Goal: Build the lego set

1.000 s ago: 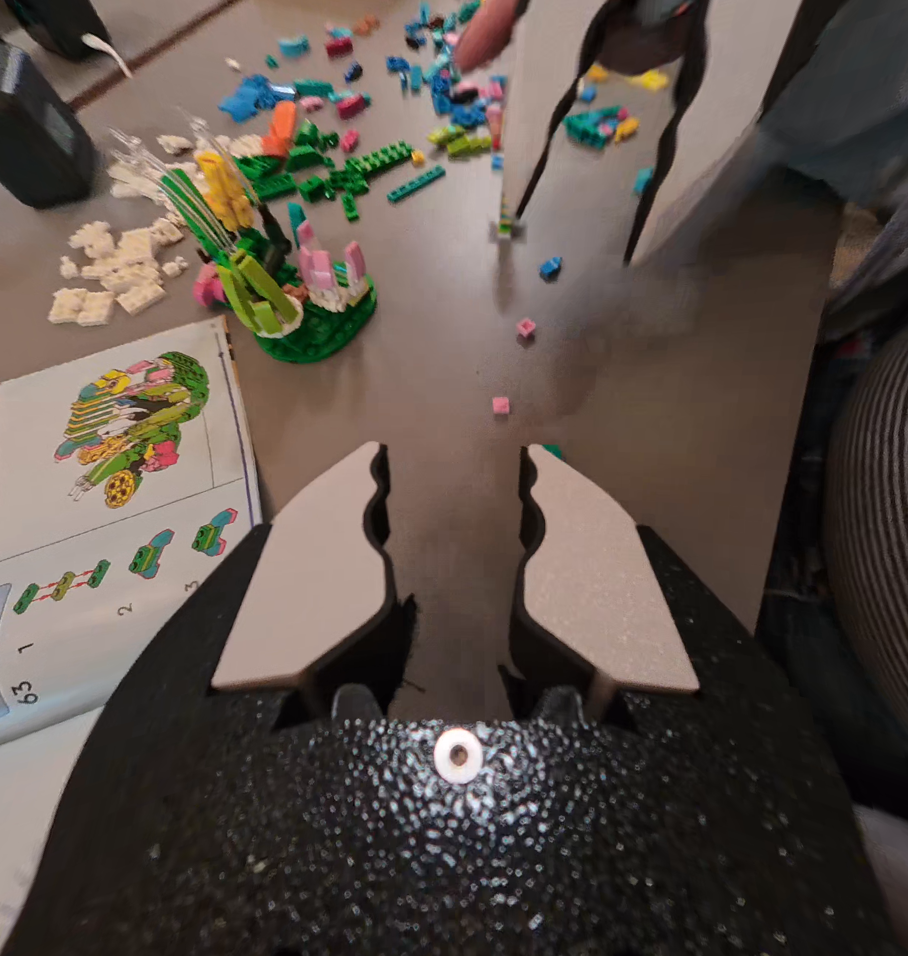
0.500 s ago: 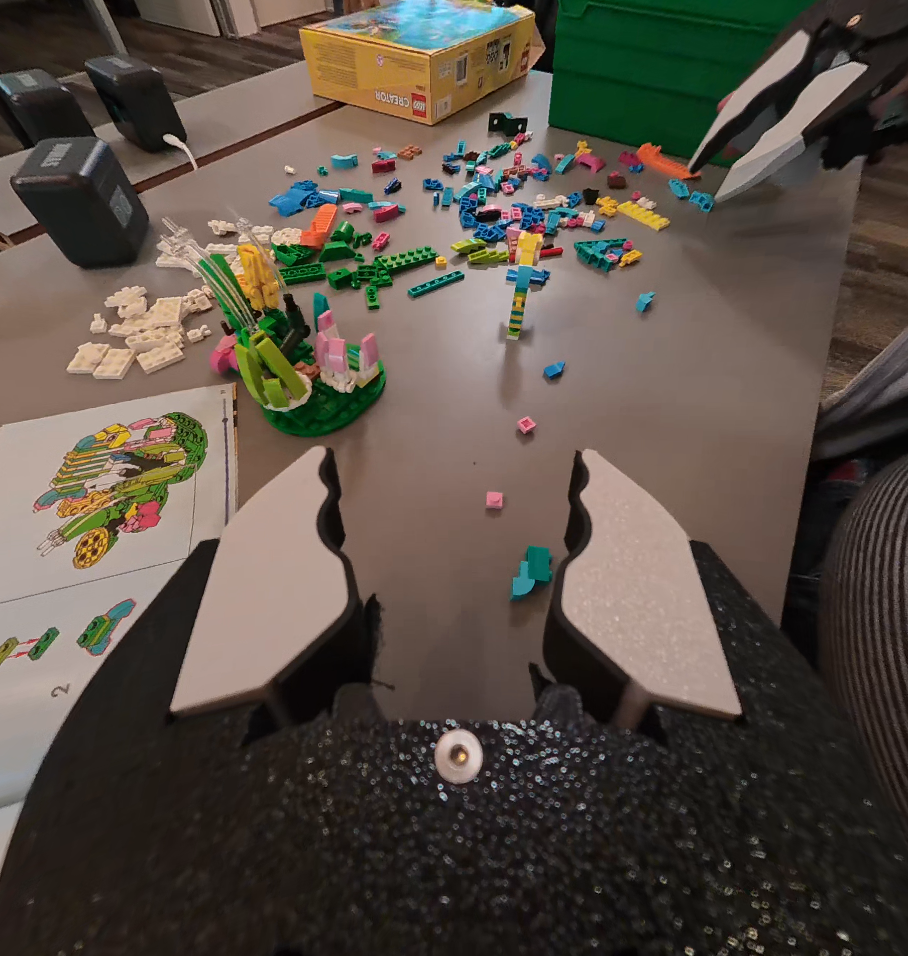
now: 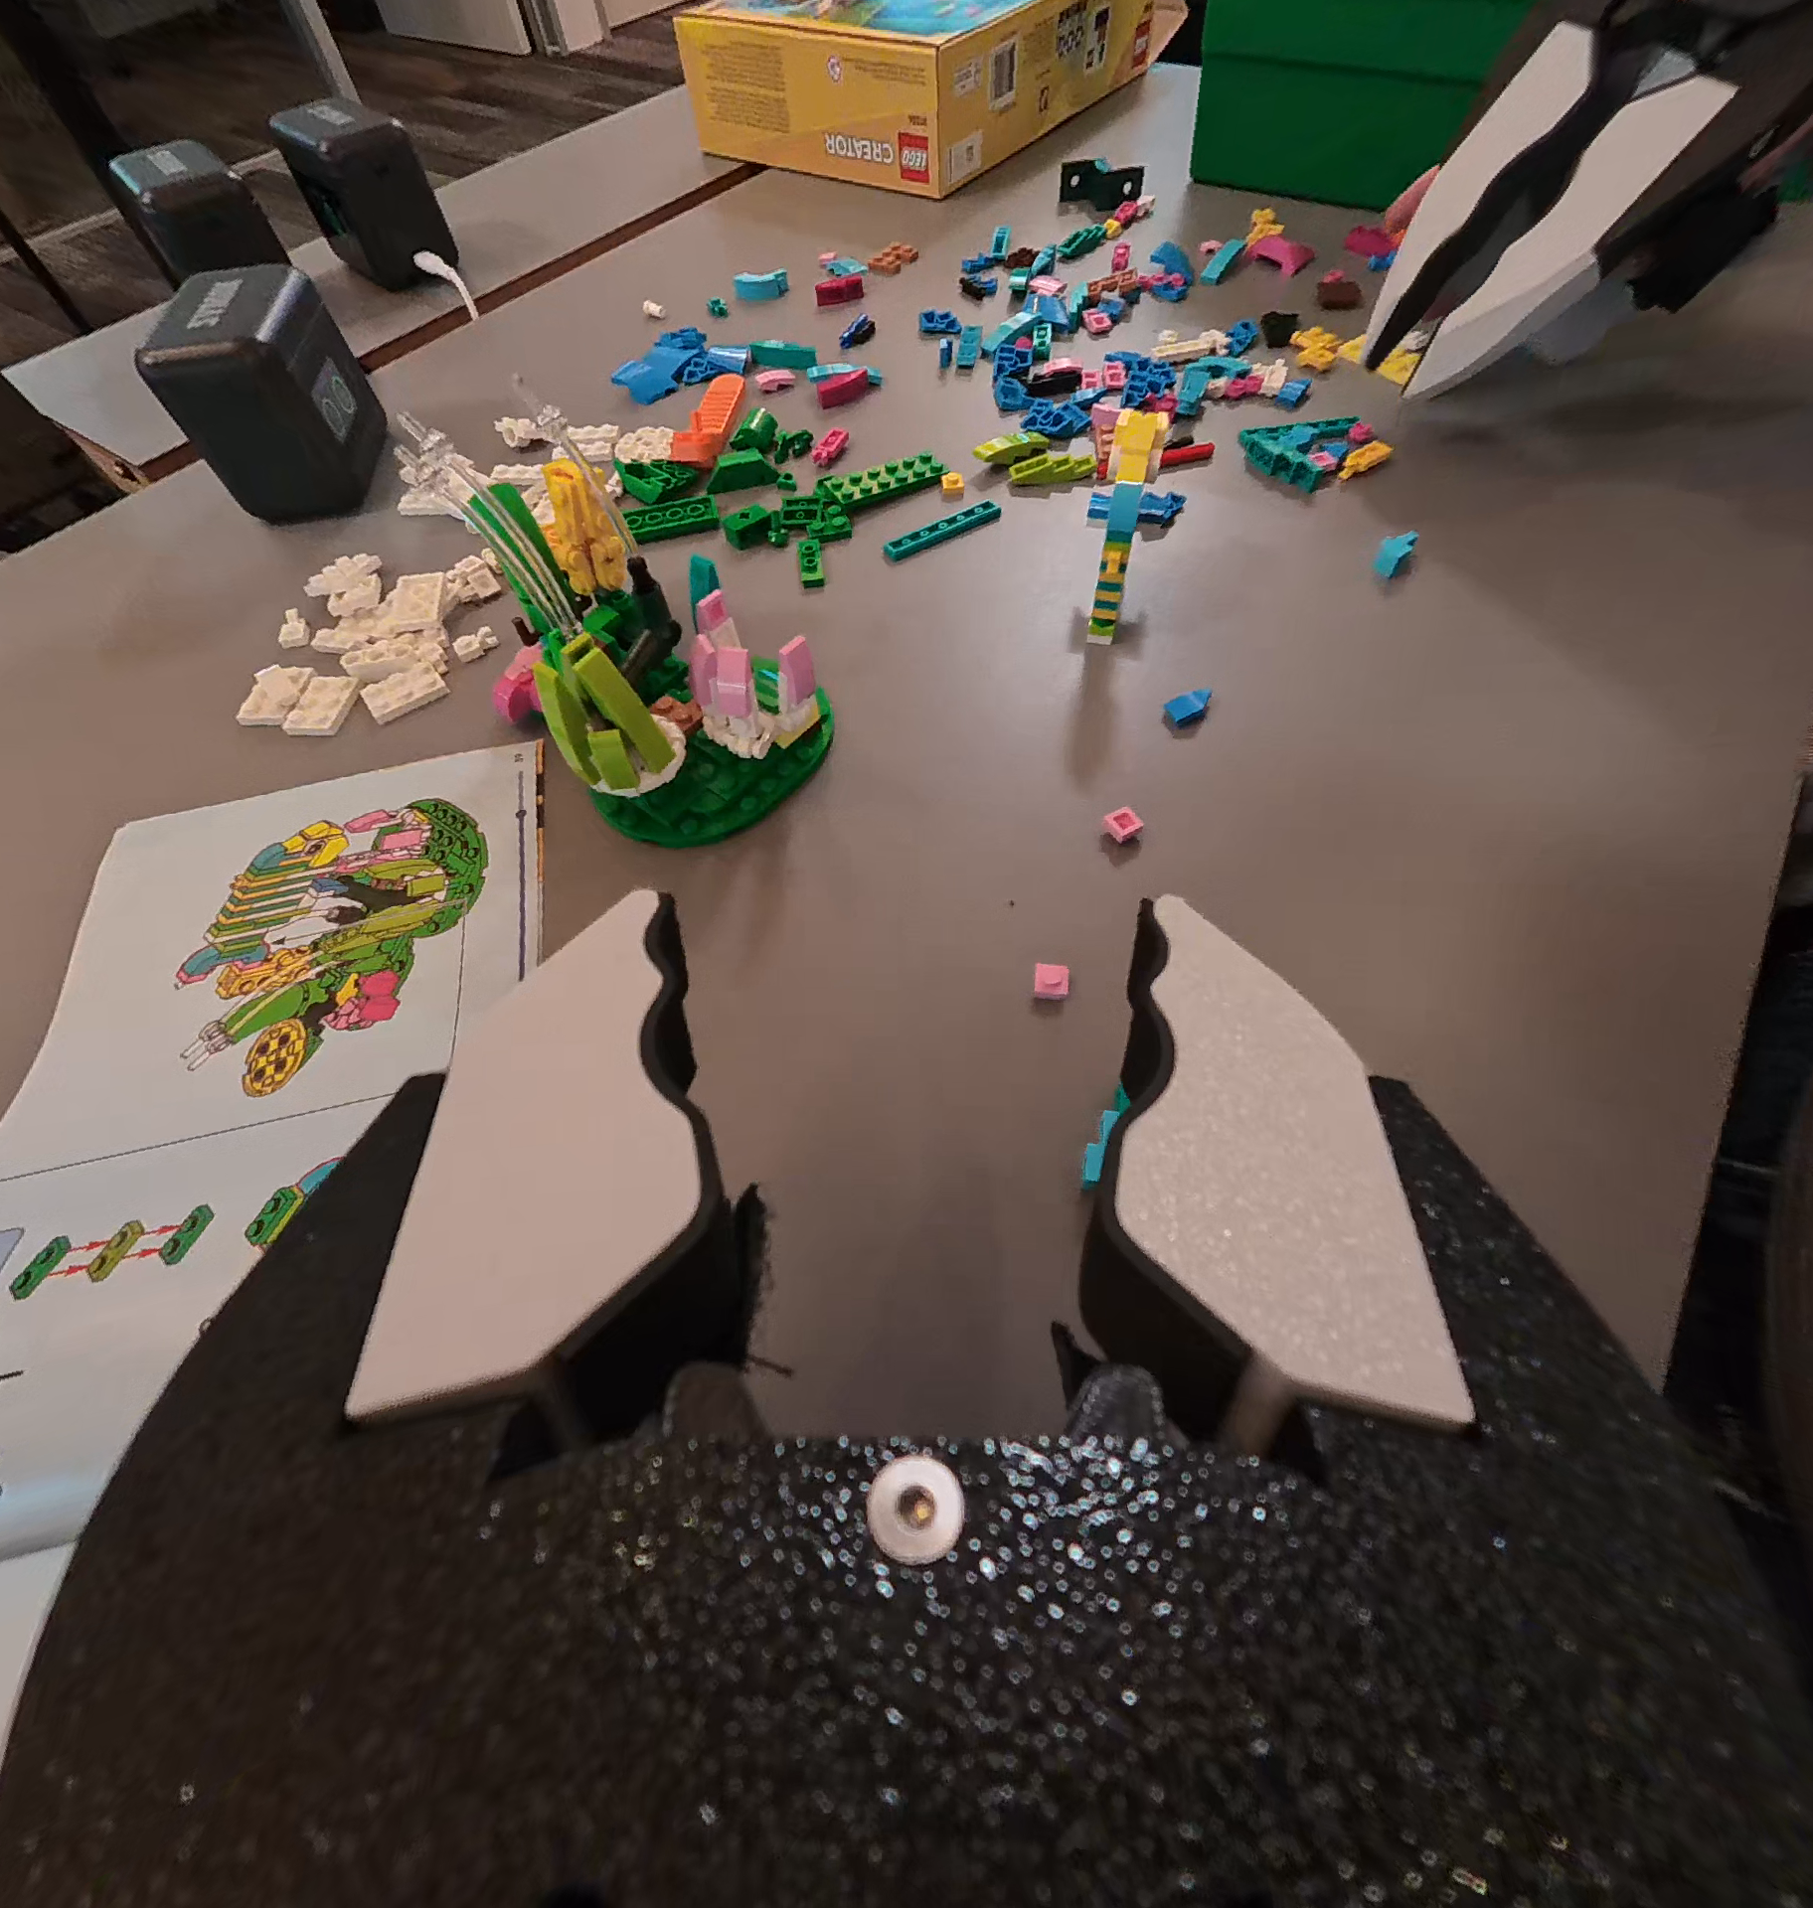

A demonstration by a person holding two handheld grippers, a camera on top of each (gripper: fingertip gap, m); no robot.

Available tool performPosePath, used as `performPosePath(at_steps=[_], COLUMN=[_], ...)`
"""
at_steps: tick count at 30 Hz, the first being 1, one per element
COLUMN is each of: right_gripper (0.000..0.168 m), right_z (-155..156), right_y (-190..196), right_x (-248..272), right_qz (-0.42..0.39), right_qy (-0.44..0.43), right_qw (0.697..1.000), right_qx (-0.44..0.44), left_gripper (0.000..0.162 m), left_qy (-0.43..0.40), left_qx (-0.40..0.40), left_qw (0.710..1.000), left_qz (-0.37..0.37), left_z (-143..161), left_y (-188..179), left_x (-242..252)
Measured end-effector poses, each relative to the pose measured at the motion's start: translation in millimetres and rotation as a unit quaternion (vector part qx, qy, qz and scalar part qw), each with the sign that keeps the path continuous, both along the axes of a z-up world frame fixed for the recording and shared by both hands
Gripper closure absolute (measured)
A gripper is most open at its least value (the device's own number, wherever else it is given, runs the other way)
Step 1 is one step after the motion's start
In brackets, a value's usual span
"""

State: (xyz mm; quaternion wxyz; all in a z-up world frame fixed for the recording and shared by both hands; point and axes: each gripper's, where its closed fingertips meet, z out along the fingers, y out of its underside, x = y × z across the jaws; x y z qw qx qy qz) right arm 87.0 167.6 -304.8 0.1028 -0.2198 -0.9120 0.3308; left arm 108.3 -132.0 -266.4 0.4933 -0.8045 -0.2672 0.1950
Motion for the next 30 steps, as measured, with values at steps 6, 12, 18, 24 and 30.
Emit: performPosePath(at_steps=[6,12,18,24,30], right_gripper=[0.152,0.153,0.153,0.154,0.152], right_z=[0.3,-5.8,-9.4,-4.8,-8.4], right_y=[-5.7,-19.5,-24.6,-29.4,-56.2], right_x=[-5.3,-9.1,-17.0,-11.0,36.2], right_qz=[0.002,0.026,0.039,0.059,0.143], right_qy=[0.002,0.003,-0.011,-0.010,-0.054], right_qw=[1.000,0.999,0.999,0.998,0.988], right_qx=[-0.014,-0.019,-0.020,-0.024,-0.020], left_gripper=[0.083,0.086,0.085,0.084,0.085], left_qy=[0.024,0.020,0.017,0.017,0.014], left_qx=[0.019,0.043,0.020,0.011,0.016], left_qw=[0.999,0.999,1.000,1.000,1.000], left_qz=[0.012,0.009,-0.001,-0.005,-0.008], left_z=[6.9,10.2,3.5,2.2,2.1], left_y=[-1.4,0.4,4.5,6.0,7.1], left_x=[-5.6,-5.7,-2.3,-0.9,-1.1])
